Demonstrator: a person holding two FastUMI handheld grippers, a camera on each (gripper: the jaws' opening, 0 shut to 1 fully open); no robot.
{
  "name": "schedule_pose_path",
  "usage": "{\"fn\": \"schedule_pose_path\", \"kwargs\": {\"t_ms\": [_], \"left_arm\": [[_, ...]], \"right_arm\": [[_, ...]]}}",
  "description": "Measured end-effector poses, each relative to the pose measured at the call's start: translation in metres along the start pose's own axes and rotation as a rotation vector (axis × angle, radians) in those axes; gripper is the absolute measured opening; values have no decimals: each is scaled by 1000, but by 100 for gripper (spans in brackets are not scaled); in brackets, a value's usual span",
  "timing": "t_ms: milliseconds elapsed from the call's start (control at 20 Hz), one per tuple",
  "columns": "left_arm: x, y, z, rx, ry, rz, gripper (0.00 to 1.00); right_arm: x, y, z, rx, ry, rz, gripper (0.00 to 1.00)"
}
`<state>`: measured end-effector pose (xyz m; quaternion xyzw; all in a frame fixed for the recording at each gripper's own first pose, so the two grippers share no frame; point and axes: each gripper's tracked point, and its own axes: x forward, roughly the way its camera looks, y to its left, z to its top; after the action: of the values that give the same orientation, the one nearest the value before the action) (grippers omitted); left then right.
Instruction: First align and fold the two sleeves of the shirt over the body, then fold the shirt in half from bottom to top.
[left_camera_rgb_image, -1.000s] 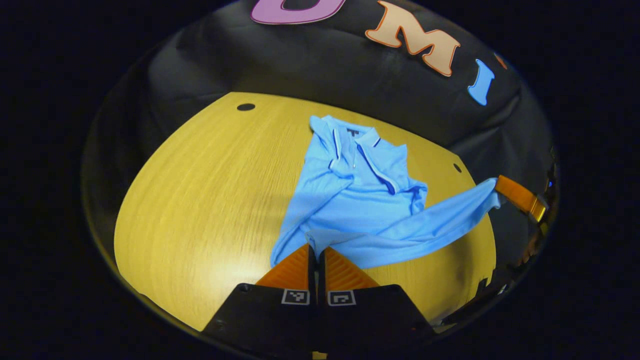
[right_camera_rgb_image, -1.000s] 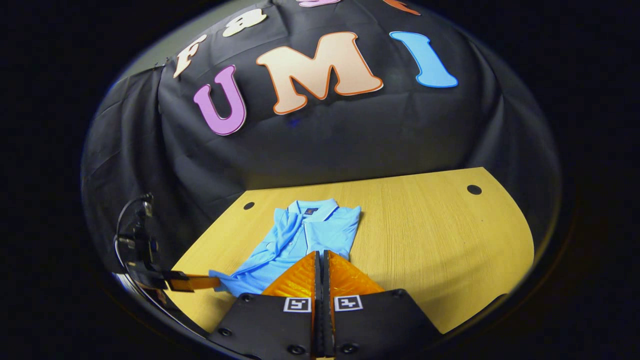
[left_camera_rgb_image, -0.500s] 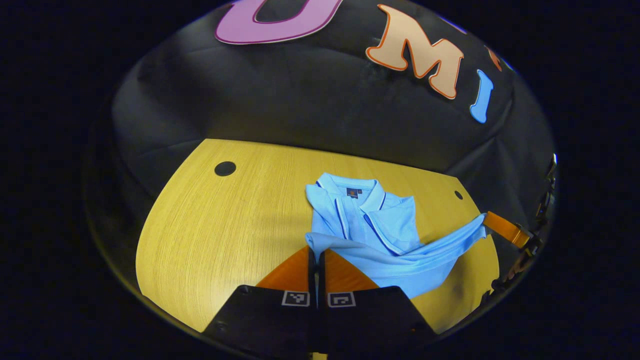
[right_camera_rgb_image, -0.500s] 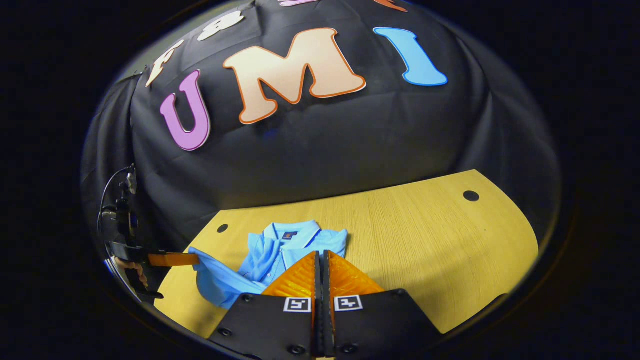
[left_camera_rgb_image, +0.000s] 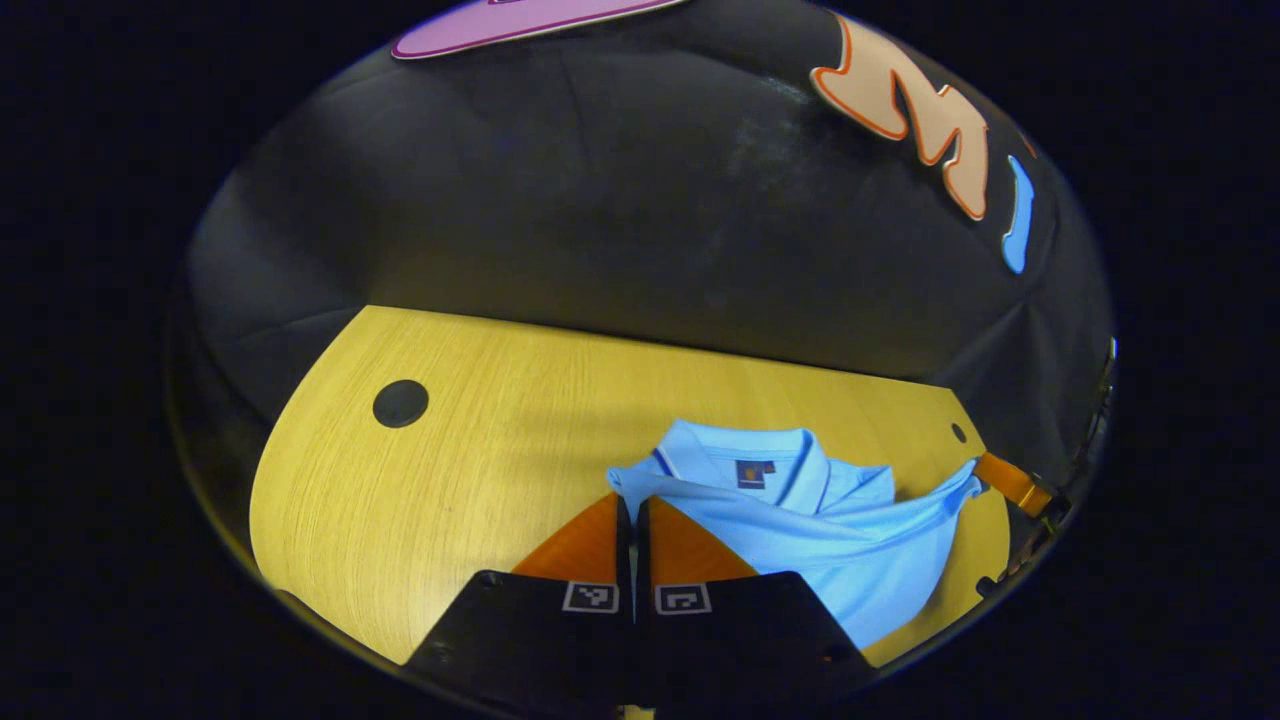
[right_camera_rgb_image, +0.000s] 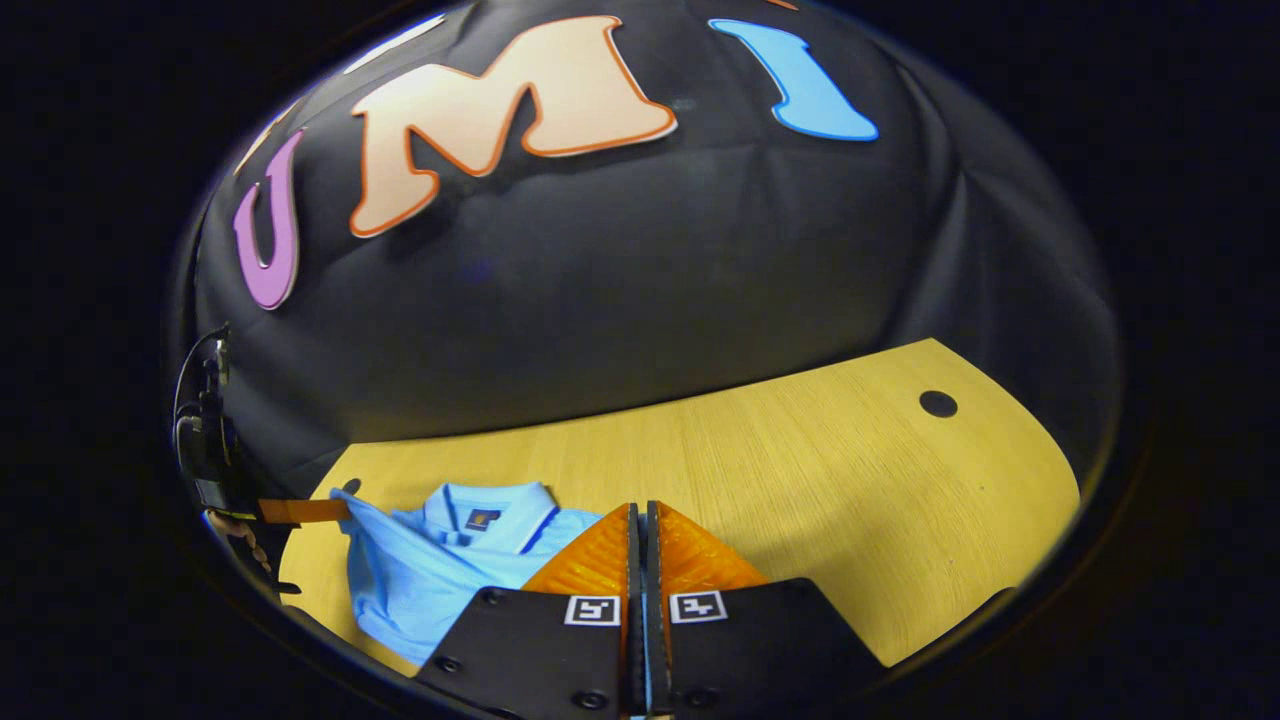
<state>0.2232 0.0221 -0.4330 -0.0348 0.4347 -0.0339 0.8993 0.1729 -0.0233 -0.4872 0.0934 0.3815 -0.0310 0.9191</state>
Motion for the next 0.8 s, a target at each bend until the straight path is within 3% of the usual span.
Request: {"fn": "schedule_pose_path", "kwargs": {"t_ms": [50, 100, 150, 200, 250, 300, 500, 650, 800], "left_arm": [[-4, -1, 0, -13, -6, 2, 0], [-13, -10, 5, -48, -27, -31, 5], [-22, -21, 14, -79, -63, -54, 37], [-39, -27, 24, -84, -115, -62, 68], [-53, -31, 35, -74, -168, -62, 100], [-71, -36, 45, -44, -226, -63, 97], [-159, -67, 79, 93, -434, -28, 96], [-233, -89, 83, 130, -560, 7, 96], [-293, -103, 66, 137, -618, -8, 95]], "right_arm": [[-3, -1, 4, 14, -4, 5, 0], [-9, -2, 11, 25, -30, 12, 21], [-18, 1, 25, 32, -75, 30, 42], [-31, 0, 36, 25, -120, 35, 72], [-46, 0, 46, 15, -160, 53, 86], [-67, 0, 57, -2, -196, 62, 100], [-149, -2, 94, -40, -353, 108, 97], [-217, -3, 118, -67, -476, 125, 98], [-285, -9, 118, -104, -547, 77, 97]]}}
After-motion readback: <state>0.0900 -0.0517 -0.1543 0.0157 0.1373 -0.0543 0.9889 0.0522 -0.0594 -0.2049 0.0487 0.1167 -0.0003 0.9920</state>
